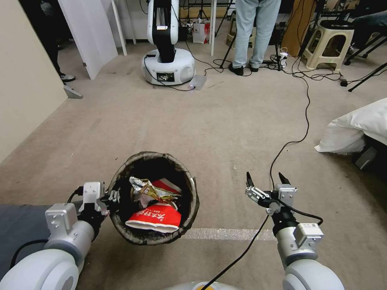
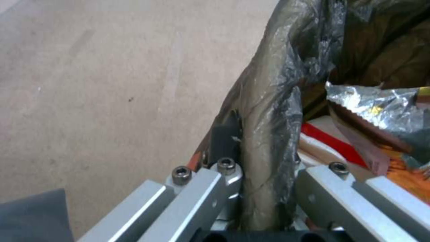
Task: Pick up the trash bin, then pick up the garbage from the floor and place it into the trash bin.
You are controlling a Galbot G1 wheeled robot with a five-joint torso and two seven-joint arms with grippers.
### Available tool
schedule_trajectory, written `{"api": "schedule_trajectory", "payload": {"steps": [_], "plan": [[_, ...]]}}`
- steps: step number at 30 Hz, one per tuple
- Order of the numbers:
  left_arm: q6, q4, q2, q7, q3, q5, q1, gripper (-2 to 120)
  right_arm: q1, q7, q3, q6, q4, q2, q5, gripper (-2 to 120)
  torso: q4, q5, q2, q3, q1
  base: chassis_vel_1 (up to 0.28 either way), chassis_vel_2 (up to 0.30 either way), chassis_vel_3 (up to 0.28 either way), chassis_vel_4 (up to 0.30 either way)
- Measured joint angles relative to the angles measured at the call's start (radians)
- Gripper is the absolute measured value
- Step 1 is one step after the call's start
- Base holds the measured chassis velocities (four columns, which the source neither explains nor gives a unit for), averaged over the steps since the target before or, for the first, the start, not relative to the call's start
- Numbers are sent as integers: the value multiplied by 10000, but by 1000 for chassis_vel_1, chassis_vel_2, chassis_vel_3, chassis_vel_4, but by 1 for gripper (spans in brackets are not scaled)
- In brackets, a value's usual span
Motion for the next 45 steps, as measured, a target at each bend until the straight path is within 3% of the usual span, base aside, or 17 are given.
{"api": "schedule_trajectory", "payload": {"steps": [27,45], "plan": [[-10,2411,988,-46,831,-166,-800,0,-199,7,158,58,-248,556,-394,100,1,1,0,0,0,0,0,0,0],[-16,3194,1314,268,1084,-228,-771,0,-105,7,198,25,-274,588,-343,100,1,1,0,0,0,0,0,0,0]]}}
